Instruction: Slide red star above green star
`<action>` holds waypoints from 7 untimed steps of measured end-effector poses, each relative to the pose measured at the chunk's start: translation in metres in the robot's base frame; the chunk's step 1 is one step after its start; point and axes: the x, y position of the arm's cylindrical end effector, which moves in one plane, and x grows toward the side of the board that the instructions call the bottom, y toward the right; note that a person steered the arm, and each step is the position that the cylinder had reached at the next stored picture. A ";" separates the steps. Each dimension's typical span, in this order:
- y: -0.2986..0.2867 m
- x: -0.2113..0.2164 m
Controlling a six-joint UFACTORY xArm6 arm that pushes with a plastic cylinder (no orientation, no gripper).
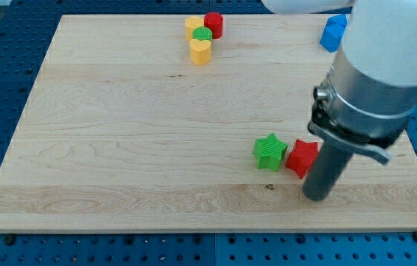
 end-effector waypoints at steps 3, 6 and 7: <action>0.009 -0.108; 0.075 -0.136; 0.109 -0.124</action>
